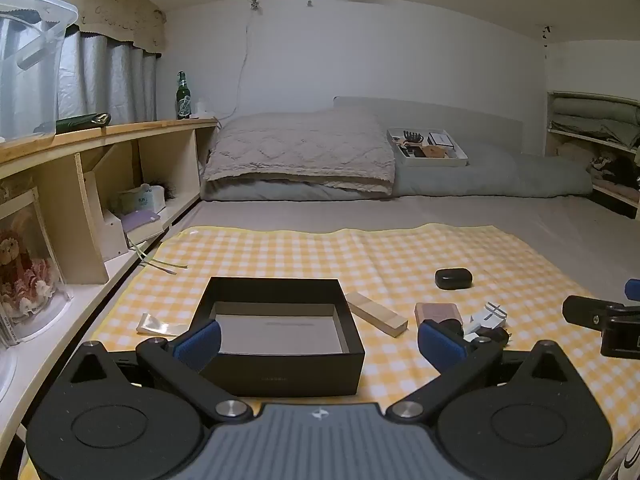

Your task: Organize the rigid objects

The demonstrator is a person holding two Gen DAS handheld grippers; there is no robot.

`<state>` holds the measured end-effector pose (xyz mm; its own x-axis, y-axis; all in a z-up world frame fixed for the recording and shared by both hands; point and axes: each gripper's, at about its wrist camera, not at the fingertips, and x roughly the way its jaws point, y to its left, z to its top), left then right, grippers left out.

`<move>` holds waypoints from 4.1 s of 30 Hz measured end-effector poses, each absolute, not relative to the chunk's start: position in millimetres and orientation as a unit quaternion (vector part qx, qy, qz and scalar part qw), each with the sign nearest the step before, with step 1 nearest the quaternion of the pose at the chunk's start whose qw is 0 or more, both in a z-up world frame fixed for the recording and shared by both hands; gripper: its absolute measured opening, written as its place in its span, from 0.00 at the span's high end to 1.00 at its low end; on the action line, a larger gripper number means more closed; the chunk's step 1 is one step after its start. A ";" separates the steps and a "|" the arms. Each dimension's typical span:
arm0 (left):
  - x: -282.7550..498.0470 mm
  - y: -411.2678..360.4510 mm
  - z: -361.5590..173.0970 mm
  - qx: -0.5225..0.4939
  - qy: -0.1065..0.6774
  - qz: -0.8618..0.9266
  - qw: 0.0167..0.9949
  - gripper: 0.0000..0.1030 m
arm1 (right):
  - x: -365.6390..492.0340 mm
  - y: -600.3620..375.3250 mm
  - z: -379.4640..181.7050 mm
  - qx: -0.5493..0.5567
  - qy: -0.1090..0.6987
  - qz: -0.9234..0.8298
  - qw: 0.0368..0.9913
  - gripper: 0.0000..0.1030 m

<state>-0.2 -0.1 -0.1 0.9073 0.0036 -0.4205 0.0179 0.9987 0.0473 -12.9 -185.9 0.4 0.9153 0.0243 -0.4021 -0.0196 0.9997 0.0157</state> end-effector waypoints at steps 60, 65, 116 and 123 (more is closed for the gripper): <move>-1.2 2.0 -3.7 0.024 0.222 -0.002 0.975 0.00 | -12.7 -182.5 0.8 0.005 0.212 0.011 0.977 0.00; -1.2 2.3 -3.7 0.025 0.221 -0.001 0.975 0.00 | -12.6 -182.6 0.8 0.005 0.212 0.011 0.977 0.00; 69.9 65.3 51.8 0.029 0.230 0.107 0.967 0.00 | 2.1 -184.7 26.8 -0.015 0.192 0.052 0.980 0.00; 119.4 89.5 35.9 0.055 0.274 0.115 0.953 0.00 | 49.8 -180.9 55.2 -0.069 0.197 0.091 0.974 0.00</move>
